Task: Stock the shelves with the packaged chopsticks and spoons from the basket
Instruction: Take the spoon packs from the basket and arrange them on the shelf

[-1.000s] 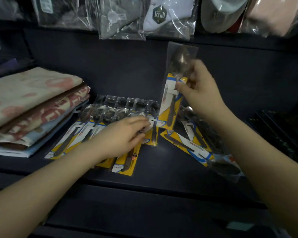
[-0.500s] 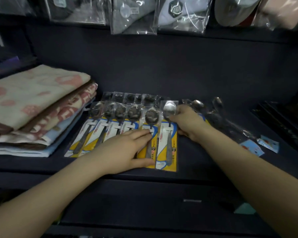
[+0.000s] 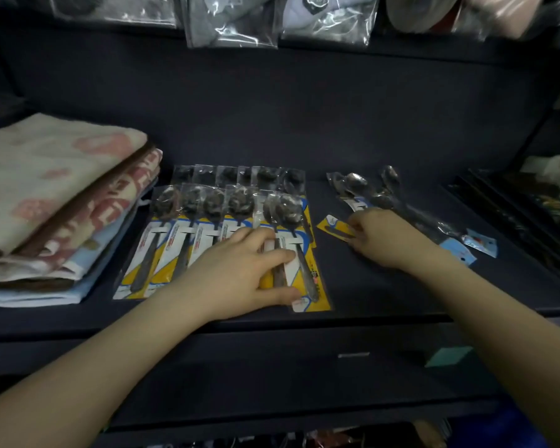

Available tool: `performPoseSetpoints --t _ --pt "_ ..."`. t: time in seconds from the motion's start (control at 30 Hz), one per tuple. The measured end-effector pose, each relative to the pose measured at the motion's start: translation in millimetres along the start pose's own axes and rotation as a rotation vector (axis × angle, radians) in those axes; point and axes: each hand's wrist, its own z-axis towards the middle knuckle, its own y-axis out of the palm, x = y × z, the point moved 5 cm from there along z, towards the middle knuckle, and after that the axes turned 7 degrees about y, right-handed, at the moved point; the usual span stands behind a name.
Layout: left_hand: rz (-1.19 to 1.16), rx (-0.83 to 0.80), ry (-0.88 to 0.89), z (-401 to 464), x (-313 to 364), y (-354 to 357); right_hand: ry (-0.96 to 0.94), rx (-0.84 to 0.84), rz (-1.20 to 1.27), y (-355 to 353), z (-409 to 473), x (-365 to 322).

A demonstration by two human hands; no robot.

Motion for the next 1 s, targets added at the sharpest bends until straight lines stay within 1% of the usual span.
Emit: performPoseSetpoints --t 0.03,0.1,0.17,0.23,0.33,0.43,0.5,0.57,0.63,0.7,0.77,0.8,0.87,0.93,1.0 --pt "-0.012 0.0 -0.017 0.9 -0.6 -0.8 -0.014 0.02 -0.016 -1.2 -1.2 -1.4" --pt "-0.018 -0.002 -0.048 3.8 -0.2 -2.4 -0.079 0.065 -0.124 -4.8 -5.5 -9.8" --pt "0.014 -0.007 -0.064 8.0 1.2 -3.0 -0.169 0.101 -0.25 -7.0 -8.5 -19.6" --pt "0.042 -0.008 -0.074 12.4 1.8 -2.2 -0.213 0.122 -0.319 -7.5 -9.4 -23.5" --pt "0.04 -0.043 -0.091 17.1 -0.3 0.4 -0.225 0.184 -0.294 -10.4 -8.5 -18.6" --pt "0.037 -0.045 -0.106 17.7 -1.4 3.0 -0.251 0.245 -0.178 -18.3 -8.9 -12.3" --pt "0.061 -0.025 -0.122 16.6 1.0 5.9 -0.293 0.216 -0.118 -18.4 -9.5 -11.1" --pt "0.055 0.0 -0.15 14.7 4.1 8.2 -0.344 0.132 -0.103 -13.4 -9.4 -12.2" --pt "-0.035 0.051 -0.176 9.5 6.0 6.2 -0.354 0.077 -0.048 -12.5 -8.7 -13.6" --pt "-0.142 0.152 -0.213 0.8 4.1 -1.2 -0.375 0.145 0.094 -22.1 -5.1 -19.0" --pt "-0.155 0.228 -0.259 -11.2 -2.5 -7.8 -0.421 0.193 0.236 -31.6 3.8 -31.8" --pt "-0.152 0.223 -0.284 -17.4 -6.0 -8.4 -0.44 0.171 0.278 -33.7 10.6 -40.9" --pt "-0.139 0.15 -0.315 -27.4 -11.2 -5.0 -0.451 0.064 0.311 -30.9 29.1 -63.0" --pt "-0.098 0.081 -0.335 -33.5 -14.8 -1.1 -0.42 -0.01 0.261 -20.0 53.1 -82.2" --pt "-0.052 0.065 -0.347 -36.6 -18.8 0.1 -0.338 -0.029 0.172 -8.5 75.3 -92.1"
